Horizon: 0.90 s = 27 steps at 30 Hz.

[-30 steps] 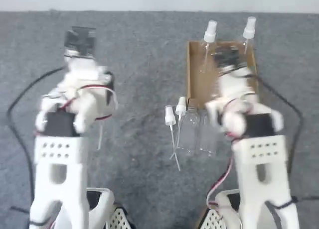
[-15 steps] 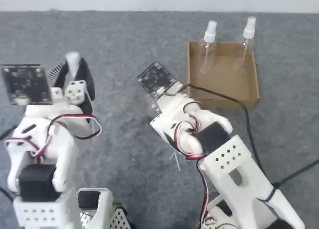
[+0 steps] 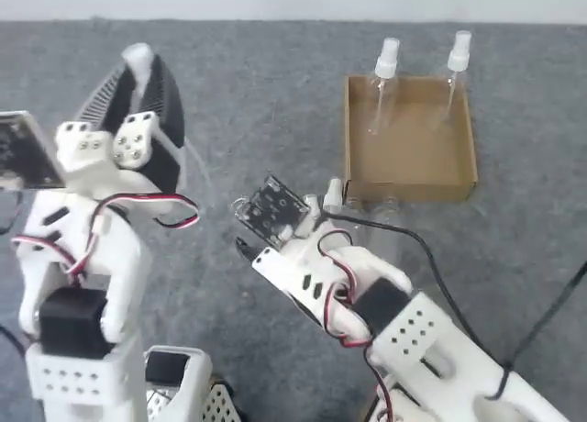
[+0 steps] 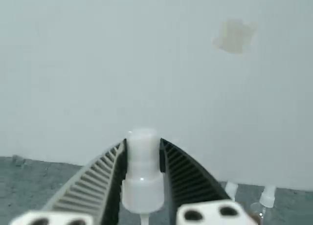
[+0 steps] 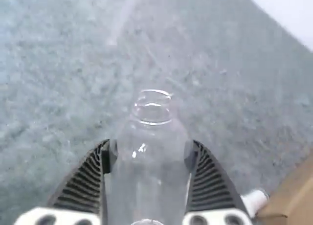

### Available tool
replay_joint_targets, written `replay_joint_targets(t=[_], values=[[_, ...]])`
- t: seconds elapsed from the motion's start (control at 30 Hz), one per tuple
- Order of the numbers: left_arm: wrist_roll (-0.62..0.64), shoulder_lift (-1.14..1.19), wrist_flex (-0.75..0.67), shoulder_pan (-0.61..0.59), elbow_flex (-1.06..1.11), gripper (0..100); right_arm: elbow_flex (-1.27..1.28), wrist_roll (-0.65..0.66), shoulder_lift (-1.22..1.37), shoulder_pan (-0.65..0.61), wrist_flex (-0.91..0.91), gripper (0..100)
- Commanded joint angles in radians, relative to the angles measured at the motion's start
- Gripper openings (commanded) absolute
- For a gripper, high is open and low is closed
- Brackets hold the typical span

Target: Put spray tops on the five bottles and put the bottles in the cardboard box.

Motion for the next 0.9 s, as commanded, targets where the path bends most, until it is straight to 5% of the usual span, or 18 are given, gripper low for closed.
replay_joint_targets(t=[0.0, 0.4, 0.87], values=[[0.011, 0.04, -0.035, 0.049, -0.042, 1, 0.012, -0.048, -0.081, -0.008, -0.054, 0.6], [0.052, 0.084, -0.038, 0.143, 0.045, 1, 0.023, -0.06, -0.104, -0.008, -0.047, 0.6], [0.003, 0.091, -0.04, 0.063, -0.058, 1, 0.049, -0.06, -0.105, -0.008, -0.053, 0.6]])
